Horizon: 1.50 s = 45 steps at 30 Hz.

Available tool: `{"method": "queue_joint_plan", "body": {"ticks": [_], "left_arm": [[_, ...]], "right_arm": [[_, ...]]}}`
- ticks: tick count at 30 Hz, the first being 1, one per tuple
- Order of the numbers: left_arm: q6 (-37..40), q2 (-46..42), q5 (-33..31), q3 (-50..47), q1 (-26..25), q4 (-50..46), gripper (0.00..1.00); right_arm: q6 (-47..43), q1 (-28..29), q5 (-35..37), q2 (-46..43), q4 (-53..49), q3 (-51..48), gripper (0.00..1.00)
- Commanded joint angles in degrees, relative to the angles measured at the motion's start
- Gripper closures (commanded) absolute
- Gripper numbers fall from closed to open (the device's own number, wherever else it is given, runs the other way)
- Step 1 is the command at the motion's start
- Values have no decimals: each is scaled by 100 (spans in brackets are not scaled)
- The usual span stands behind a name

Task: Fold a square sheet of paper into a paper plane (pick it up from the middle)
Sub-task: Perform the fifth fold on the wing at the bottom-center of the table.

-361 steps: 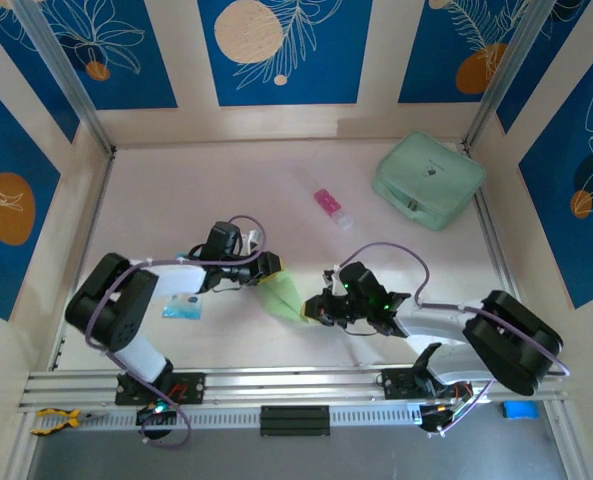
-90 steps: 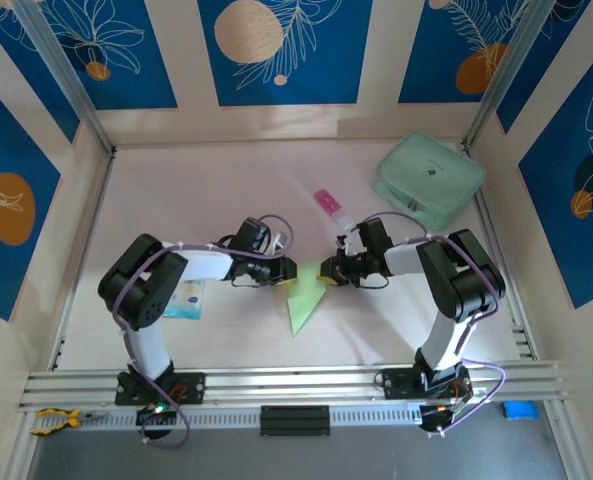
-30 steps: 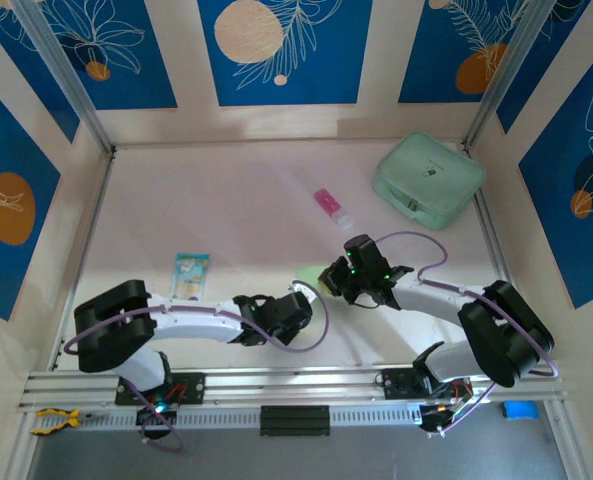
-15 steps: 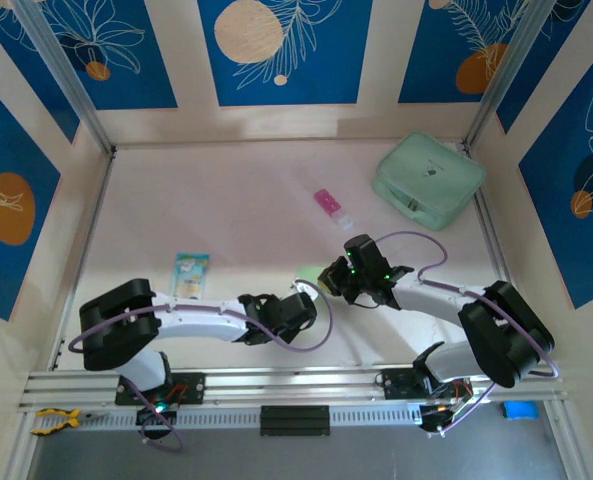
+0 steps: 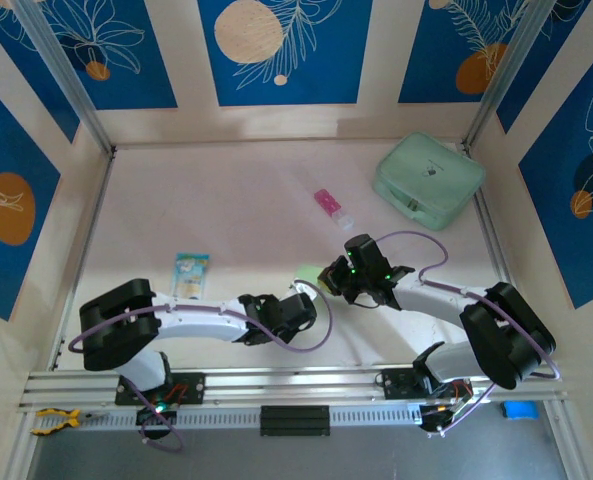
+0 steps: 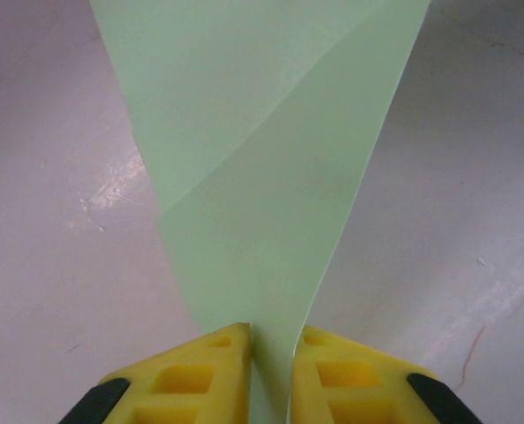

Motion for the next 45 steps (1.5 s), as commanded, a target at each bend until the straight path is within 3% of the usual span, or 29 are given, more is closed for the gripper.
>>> {"method": "queue_joint_plan", "body": {"ticks": [1,10,23,34,40,45], "left_arm": [[-119,75,-189,118,-72,-164,83],[-176,109,-212,118,-72,-152,91],[-321,150,-155,93,-65,-113,98],[-331,58,48,-79,31,197,100],[-295,-124,423,-294,192,484,100],[-259,-221,393,-368,201,581,100]], "right_arm": [[93,20,-79,-103,33,-90,92],[63,20,-93,-72,18,-71,90],[-697,-157,352,-750,-1358,284,61],[-987,-444,439,-1570,-1825,124,59],[-1100,-484,204,-1539,-1568,43,58],[-995,-462,-215,-1171,-1357,187,50]]}}
